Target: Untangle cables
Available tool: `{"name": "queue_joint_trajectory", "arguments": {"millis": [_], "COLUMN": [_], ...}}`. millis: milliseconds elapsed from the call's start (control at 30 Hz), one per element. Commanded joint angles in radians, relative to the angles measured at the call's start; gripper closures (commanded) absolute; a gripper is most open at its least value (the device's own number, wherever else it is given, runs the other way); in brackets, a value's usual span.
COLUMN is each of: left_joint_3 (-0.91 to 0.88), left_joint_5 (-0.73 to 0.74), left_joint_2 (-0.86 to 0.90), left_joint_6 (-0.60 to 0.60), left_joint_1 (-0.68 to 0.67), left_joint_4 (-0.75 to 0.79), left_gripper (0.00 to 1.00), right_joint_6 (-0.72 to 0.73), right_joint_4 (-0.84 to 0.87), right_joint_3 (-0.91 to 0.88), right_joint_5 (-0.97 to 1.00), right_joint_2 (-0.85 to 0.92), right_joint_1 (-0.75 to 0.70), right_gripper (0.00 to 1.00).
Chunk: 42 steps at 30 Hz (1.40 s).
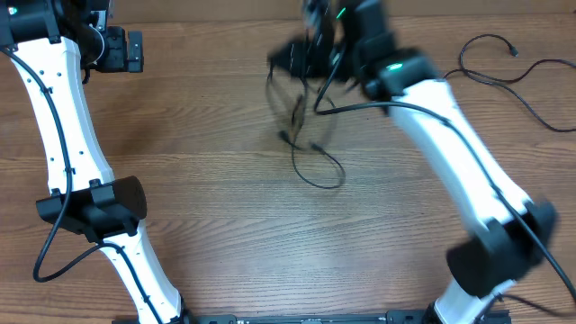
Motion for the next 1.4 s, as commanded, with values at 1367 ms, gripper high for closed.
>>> {"name": "queue_joint_trajectory", "arguments": {"millis": [1367], "left_joint_3": [0.004], "left_joint_5": [0.008], "left_joint_2": [0.016], "left_joint_6": [-0.007], "left_joint_1": [-0.003], "left_joint_4": [0.0], "left_gripper": [0.0], "right_joint_6": [0.183], "right_joint_4": [-0.063], "right_joint_3": [0.454], "right_joint_5": [-0.005], "right_joint_2": [-0.023], "right_joint_1": [-0.064], "right_gripper": [0.96]}}
